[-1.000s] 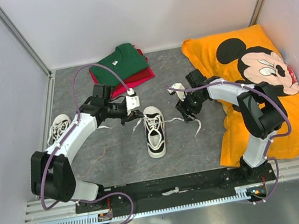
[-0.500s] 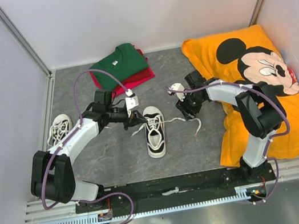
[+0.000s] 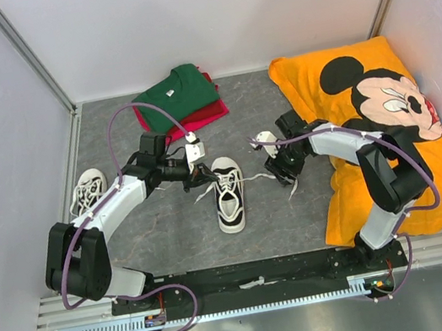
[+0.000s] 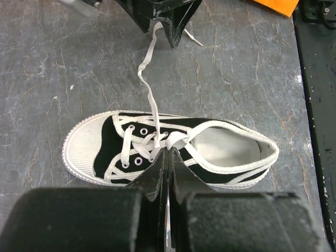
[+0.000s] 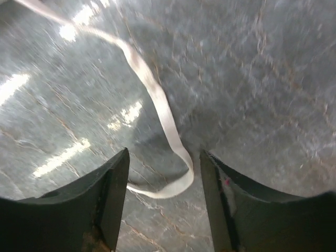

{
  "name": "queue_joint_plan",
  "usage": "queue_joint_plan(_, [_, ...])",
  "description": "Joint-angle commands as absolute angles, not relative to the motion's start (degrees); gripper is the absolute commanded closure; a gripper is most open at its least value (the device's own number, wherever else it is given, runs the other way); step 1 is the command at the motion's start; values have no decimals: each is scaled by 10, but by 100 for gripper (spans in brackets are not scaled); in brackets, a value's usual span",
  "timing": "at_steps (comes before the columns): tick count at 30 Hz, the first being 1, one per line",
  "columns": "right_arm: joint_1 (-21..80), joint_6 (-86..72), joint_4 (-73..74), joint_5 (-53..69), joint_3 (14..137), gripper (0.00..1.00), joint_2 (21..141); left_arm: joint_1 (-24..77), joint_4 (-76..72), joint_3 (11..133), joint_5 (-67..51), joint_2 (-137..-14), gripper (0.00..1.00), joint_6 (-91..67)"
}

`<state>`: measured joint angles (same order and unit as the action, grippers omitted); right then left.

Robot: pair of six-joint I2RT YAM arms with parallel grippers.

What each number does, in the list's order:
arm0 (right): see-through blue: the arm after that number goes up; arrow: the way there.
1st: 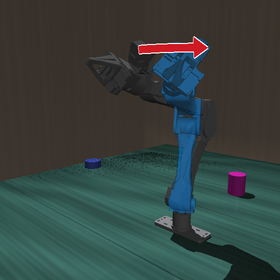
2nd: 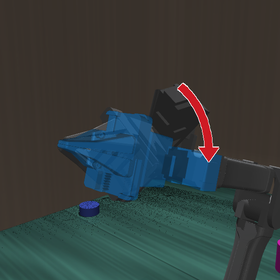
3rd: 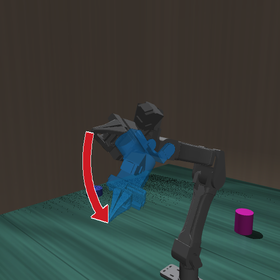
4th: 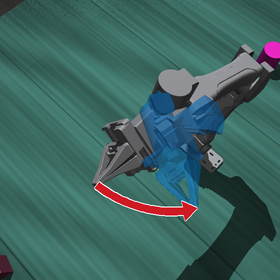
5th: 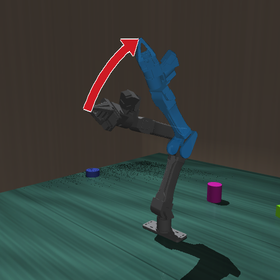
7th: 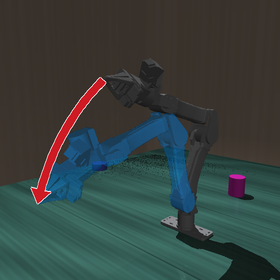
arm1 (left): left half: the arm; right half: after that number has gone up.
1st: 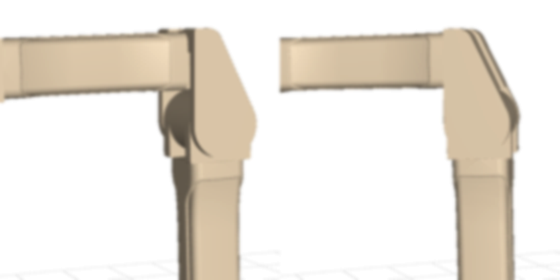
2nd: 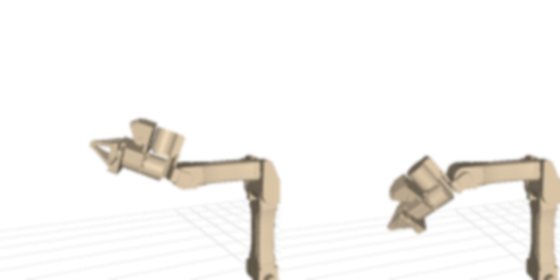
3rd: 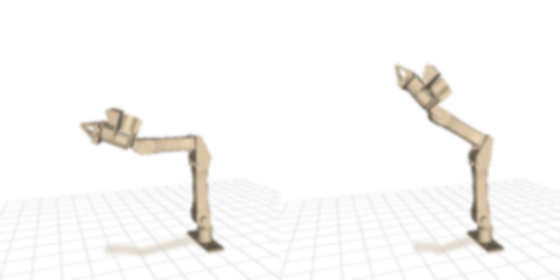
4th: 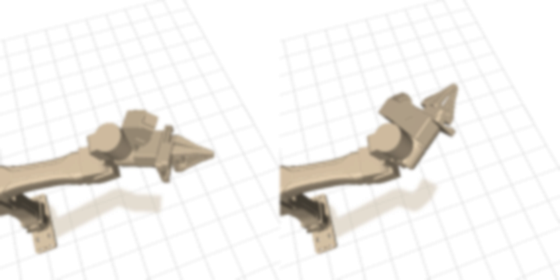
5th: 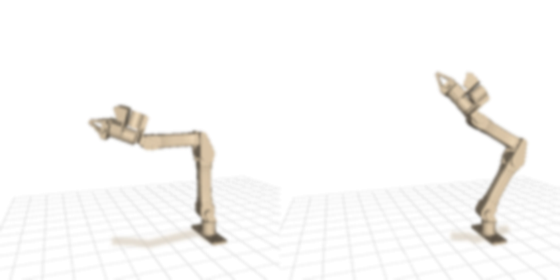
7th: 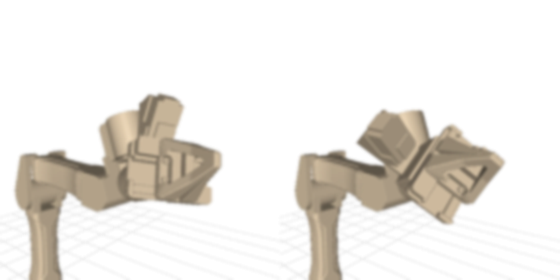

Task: Tie the shoes

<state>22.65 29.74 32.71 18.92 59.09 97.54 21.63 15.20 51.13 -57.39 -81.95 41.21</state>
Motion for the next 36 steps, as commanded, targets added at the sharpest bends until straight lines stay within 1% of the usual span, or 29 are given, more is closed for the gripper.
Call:
queue_joint_plan(1, [233, 303, 329, 136, 564, 41, 977, 220, 135, 510, -602, -803, 98, 415])
queue_joint_plan(2, [232, 299, 323, 134, 564, 43, 984, 219, 135, 511, -602, -802, 98, 416])
queue_joint_plan(4, [234, 286, 321, 131, 573, 60, 1008, 220, 135, 509, -602, -799, 98, 422])
queue_joint_plan(5, [233, 284, 324, 131, 579, 74, 1017, 220, 134, 508, -603, -796, 99, 425])
queue_joint_plan(6, [233, 281, 327, 128, 600, 98, 1030, 220, 135, 506, -603, -795, 98, 430])
queue_joint_plan(7, [231, 278, 329, 125, 612, 100, 1034, 220, 137, 504, -604, -792, 98, 439])
queue_joint_plan(9, [226, 275, 330, 127, 658, 100, 1034, 221, 141, 500, -610, -784, 98, 454])
queue_joint_plan(14, [226, 261, 333, 164, 785, 100, 1035, 220, 149, 498, -620, -780, 98, 488])
queue_joint_plan(15, [228, 259, 337, 180, 832, 100, 1046, 221, 150, 497, -624, -780, 98, 496])
queue_joint_plan(18, [250, 249, 352, 215, 919, 100, 1076, 221, 152, 497, -628, -779, 98, 510])
queue_joint_plan(22, [293, 213, 328, 257, 990, 100, 1106, 223, 153, 495, -635, -776, 98, 527])
queue_joint_plan(26, [350, 165, 293, 294, 1059, 100, 1163, 225, 152, 488, -641, -769, 98, 546])
queue_joint_plan(30, [391, 117, 270, 335, 1091, 100, 1207, 226, 151, 476, -642, -763, 98, 559])
queue_joint_plan(31, [396, 104, 268, 363, 1092, 100, 1212, 226, 152, 474, -641, -762, 98, 559])
queue_joint_plan(32, [402, 94, 270, 371, 1090, 90, 1217, 226, 151, 472, -640, -759, 98, 561])
queue_joint_plan(34, [402, 86, 279, 382, 1082, 63, 1212, 226, 152, 468, -637, -758, 98, 563])
queue_joint_plan(35, [398, 101, 302, 376, 1072, 47, 1199, 225, 151, 465, -635, -756, 99, 564])
queue_joint_plan(36, [395, 107, 312, 371, 1065, 41, 1189, 226, 149, 462, -631, -757, 98, 565])
